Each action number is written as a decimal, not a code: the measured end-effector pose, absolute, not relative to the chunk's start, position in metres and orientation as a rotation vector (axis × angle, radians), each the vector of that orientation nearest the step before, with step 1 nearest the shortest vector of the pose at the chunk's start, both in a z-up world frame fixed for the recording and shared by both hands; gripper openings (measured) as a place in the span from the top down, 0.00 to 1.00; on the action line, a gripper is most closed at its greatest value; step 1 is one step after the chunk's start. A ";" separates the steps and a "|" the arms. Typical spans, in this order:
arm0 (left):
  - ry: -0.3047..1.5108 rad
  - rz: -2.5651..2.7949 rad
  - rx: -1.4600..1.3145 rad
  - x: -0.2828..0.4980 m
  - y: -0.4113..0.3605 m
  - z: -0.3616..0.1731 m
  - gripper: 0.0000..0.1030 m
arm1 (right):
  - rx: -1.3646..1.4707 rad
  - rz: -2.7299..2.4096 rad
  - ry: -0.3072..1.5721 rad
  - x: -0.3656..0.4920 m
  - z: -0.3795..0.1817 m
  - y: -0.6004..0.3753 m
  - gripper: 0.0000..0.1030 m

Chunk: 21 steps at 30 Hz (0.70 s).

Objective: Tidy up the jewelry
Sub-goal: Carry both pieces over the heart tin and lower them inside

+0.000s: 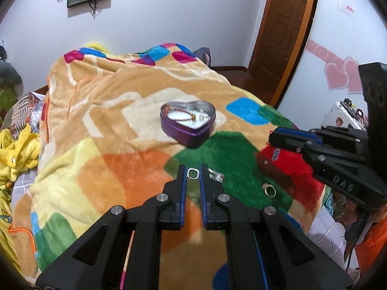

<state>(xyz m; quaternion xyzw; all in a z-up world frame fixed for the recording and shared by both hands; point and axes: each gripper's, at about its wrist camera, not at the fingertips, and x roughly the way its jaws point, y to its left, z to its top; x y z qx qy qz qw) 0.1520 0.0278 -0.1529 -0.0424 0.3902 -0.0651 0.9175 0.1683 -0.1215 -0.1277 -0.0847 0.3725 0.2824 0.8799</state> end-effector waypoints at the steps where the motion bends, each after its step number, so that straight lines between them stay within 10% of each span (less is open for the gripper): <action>1: 0.798 -0.132 -0.088 0.153 0.030 -0.151 0.91 | -0.176 0.587 0.766 0.169 -0.124 -0.121 0.92; 21: 0.706 -0.104 -0.094 0.203 0.048 -0.121 0.91 | -0.161 0.614 0.648 0.197 -0.090 -0.096 0.92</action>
